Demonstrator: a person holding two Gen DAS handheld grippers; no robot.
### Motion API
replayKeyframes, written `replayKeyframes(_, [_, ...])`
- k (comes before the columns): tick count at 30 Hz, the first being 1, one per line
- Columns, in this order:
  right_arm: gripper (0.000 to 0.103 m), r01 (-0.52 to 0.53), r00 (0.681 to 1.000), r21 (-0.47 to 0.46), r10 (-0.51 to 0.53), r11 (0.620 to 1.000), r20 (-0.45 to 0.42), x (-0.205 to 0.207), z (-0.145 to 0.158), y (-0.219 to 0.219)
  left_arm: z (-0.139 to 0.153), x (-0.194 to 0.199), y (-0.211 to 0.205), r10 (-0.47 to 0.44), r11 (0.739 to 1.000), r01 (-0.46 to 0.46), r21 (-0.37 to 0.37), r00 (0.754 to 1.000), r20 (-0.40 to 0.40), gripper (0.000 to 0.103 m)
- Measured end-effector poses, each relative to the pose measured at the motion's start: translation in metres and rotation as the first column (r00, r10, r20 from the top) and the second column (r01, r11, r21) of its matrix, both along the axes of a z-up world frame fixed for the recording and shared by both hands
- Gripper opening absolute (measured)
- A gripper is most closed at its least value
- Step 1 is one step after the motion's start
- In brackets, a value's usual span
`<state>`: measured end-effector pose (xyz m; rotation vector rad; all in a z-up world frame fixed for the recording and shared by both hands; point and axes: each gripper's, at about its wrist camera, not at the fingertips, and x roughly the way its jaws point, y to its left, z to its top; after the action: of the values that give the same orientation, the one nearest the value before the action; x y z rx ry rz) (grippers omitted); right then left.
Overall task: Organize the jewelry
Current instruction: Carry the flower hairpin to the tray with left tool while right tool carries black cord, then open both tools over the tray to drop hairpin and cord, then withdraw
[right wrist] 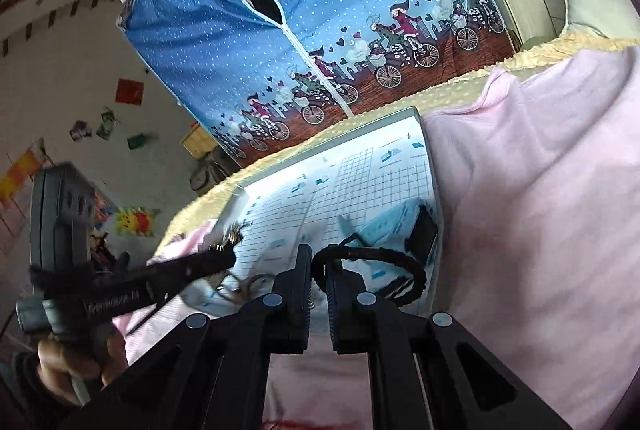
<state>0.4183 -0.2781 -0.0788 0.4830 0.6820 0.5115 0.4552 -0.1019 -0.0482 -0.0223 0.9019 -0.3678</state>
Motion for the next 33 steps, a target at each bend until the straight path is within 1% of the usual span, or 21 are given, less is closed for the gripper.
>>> replayKeyframes(3, [0.008,-0.01,1.0,-0.029,0.009,1.0,-0.022,0.011,-0.01,0.005,-0.017,0.018,-0.002,0.029,0.999,-0.029,0.018,1.0,-0.008,0.019])
replayKeyframes(6, [0.009,-0.014,0.999,-0.049,0.012,0.999,-0.037,0.015,-0.016,0.008,-0.037,0.032,0.005,0.063,0.998,-0.064,-0.02,0.997,-0.053,0.019])
replayKeyframes(10, [0.009,-0.013,0.999,-0.06,0.01,0.998,-0.048,0.016,-0.017,0.006,-0.045,0.037,0.015,0.098,0.993,-0.102,-0.051,0.992,-0.077,0.02])
replayKeyframes(12, [0.009,-0.014,0.999,-0.067,0.01,0.998,-0.049,0.016,-0.016,0.006,-0.048,0.038,0.019,0.132,0.99,-0.136,-0.037,0.986,-0.104,0.022])
replayKeyframes(13, [0.01,-0.014,0.999,-0.07,0.01,0.997,-0.05,0.016,-0.015,0.006,-0.045,0.037,0.021,0.14,0.989,-0.145,-0.039,0.984,-0.112,0.026])
replayKeyframes(14, [0.015,-0.017,0.999,-0.071,0.013,0.997,-0.051,0.015,-0.015,0.006,-0.043,0.036,0.023,0.144,0.988,-0.15,-0.046,0.983,-0.116,0.033])
replayKeyframes(15, [0.018,-0.018,0.998,-0.073,0.014,0.997,-0.054,0.015,-0.015,0.006,-0.04,0.035,0.026,0.149,0.986,-0.156,-0.056,0.982,-0.115,0.037])
replayKeyframes(17, [0.027,-0.019,0.998,-0.078,0.014,0.997,-0.058,0.014,-0.015,0.007,-0.032,0.031,0.032,0.174,0.98,-0.182,-0.075,0.98,-0.1,0.051])
replayKeyframes(18, [0.028,-0.021,0.998,-0.078,0.017,0.997,-0.06,0.014,-0.015,0.007,-0.028,0.029,0.034,0.186,0.978,-0.193,-0.078,0.978,-0.092,0.054])
replayKeyframes(19, [0.032,-0.023,0.998,-0.078,0.018,0.997,-0.063,0.014,-0.015,0.007,-0.022,0.027,0.037,0.197,0.975,-0.204,-0.09,0.977,-0.081,0.057])
replayKeyframes(22, [0.046,-0.024,0.998,-0.075,0.019,0.997,-0.066,0.012,-0.012,0.008,-0.01,0.018,0.047,0.203,0.971,-0.211,-0.114,0.976,-0.072,0.058])
replayKeyframes(24, [0.056,-0.025,0.997,-0.075,0.02,0.997,-0.068,0.011,-0.01,0.008,-0.003,0.011,0.052,0.215,0.969,-0.221,-0.114,0.975,-0.062,0.06])
replayKeyframes(25, [0.065,-0.025,0.997,-0.077,0.02,0.997,-0.07,0.01,-0.009,0.008,0.0,0.006,0.056,0.226,0.967,-0.231,-0.109,0.973,-0.053,0.062])
replayKeyframes(26, [0.069,-0.027,0.997,-0.077,0.021,0.997,-0.069,0.008,-0.007,0.009,0.003,0.001,0.059,0.238,0.965,-0.242,-0.105,0.97,-0.049,0.063])
replayKeyframes(27, [0.07,-0.032,0.997,-0.077,0.026,0.997,-0.068,0.005,-0.005,0.01,0.006,-0.003,0.062,0.248,0.962,-0.252,-0.104,0.968,-0.047,0.064])
replayKeyframes(28, [0.074,-0.035,0.997,-0.081,0.03,0.996,-0.064,0.002,-0.002,0.01,0.009,-0.009,0.065,0.264,0.957,-0.268,-0.108,0.963,-0.043,0.064])
replayKeyframes(29, [0.082,-0.038,0.998,-0.088,0.033,0.995,-0.056,-0.001,0.001,0.011,0.011,-0.015,0.068,0.276,0.954,-0.278,-0.111,0.96,-0.041,0.064])
replayKeyframes(30, [0.085,-0.04,0.998,-0.097,0.036,0.995,-0.041,-0.006,0.006,0.012,0.015,-0.021,0.071,0.288,0.95,-0.29,-0.117,0.957,-0.037,0.064])
replayKeyframes(32, [0.099,-0.038,0.999,-0.115,0.037,0.993,-0.013,-0.015,0.014,0.013,0.021,-0.031,0.075,0.305,0.945,-0.307,-0.113,0.952,-0.031,0.069])
replayKeyframes(33, [0.101,-0.038,0.999,-0.123,0.039,0.992,0.006,-0.021,0.019,0.014,0.025,-0.038,0.076,0.314,0.943,-0.315,-0.112,0.949,-0.022,0.07])
